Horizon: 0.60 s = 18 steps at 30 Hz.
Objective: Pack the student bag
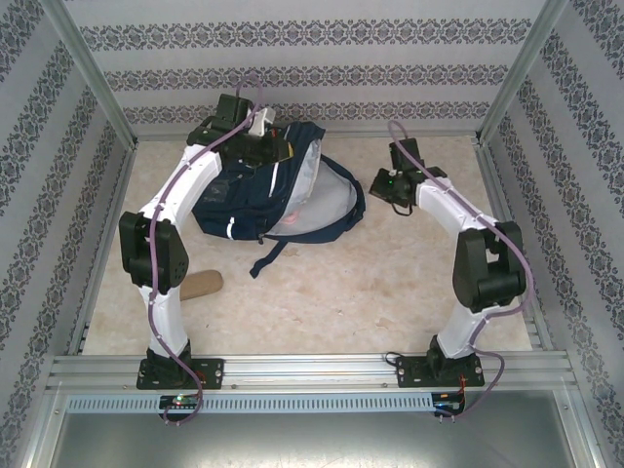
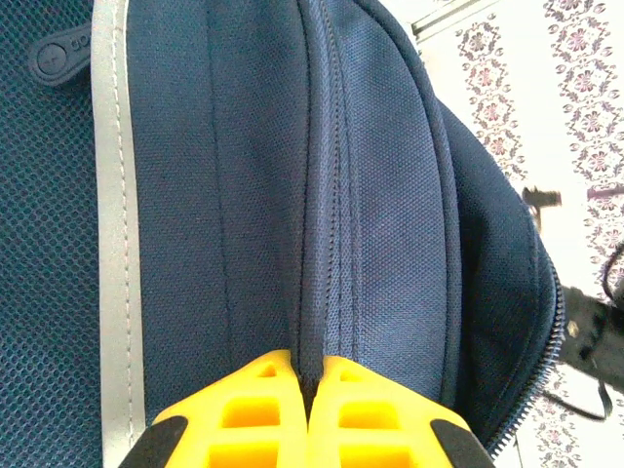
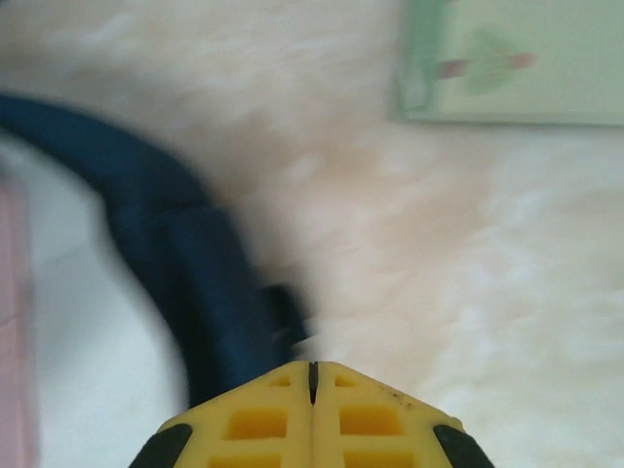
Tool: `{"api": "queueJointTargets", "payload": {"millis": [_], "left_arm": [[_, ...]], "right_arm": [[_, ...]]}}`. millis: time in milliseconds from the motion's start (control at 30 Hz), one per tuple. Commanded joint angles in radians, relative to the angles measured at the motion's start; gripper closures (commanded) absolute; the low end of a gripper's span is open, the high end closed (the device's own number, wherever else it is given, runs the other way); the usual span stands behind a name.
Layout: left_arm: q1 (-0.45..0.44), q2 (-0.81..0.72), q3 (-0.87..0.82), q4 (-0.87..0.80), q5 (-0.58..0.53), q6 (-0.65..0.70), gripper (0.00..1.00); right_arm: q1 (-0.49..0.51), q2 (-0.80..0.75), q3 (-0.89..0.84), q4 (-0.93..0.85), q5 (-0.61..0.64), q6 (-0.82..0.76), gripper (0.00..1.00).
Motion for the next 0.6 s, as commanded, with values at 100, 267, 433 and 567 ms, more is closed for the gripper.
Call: {"api": "queueJointTargets", "payload": {"millis": [100,267,433,567], "left_arm": [[-0.040,-0.055,-0.036,0.012,-0.022,0.036,1.00],[-0.063,-0.058,-0.047,0.003,-0.036,0.037,1.00],[-0.072,-0.069,-0.045,-0.018,-0.049,0.043,1.00],[-0.075,-0.082,-0.051,-0.033,-0.057,0.053,1.00]], "right_arm": [[-0.087,0.183,0.202,-0.165,0.139,-0.036,1.00],[-0.139,0.341,0.401,-0.256,0.157,-0.042,1.00],[-0.181,0.493,0.587,-0.348,0.124,-0.055,1.00],[-0.205,0.603,0.706,-0.436,0.064,-0.060,1.00]]}}
